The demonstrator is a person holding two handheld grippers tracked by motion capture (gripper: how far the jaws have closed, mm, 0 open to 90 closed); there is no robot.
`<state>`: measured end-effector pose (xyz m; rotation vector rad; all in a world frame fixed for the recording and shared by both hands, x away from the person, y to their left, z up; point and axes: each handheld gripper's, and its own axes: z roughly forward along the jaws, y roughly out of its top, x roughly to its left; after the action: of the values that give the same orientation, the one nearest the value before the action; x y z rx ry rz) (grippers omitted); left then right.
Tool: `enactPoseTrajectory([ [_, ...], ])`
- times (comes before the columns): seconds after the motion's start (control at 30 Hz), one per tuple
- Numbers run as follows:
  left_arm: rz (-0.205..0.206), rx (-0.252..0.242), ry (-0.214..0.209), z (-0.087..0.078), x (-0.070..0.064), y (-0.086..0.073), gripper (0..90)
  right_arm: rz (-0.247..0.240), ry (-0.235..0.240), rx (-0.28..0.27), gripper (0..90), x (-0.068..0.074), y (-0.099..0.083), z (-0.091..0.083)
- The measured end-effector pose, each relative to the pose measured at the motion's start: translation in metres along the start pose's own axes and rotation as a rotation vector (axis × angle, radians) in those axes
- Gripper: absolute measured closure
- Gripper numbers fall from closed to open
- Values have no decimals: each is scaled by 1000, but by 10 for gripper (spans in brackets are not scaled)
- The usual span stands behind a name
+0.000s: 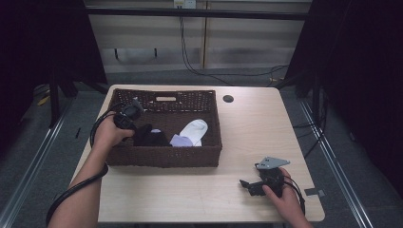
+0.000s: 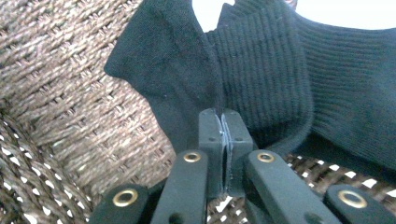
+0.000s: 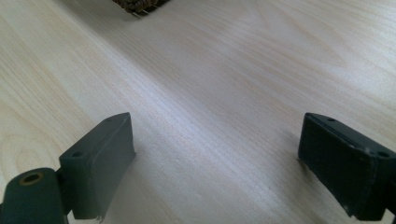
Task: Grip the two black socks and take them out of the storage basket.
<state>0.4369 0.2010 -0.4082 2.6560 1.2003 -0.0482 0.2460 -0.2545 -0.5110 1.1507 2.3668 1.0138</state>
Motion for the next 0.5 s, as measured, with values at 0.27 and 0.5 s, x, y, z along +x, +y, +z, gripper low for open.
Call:
enactPoseTrajectory([
  [0.27, -2, -8, -18, -27, -4, 5, 890, 3, -1, -1, 100, 0, 0, 0],
  [0.5, 5, -4, -36, -51, -7, 12, 890, 3, -1, -2, 100, 0, 0, 0],
])
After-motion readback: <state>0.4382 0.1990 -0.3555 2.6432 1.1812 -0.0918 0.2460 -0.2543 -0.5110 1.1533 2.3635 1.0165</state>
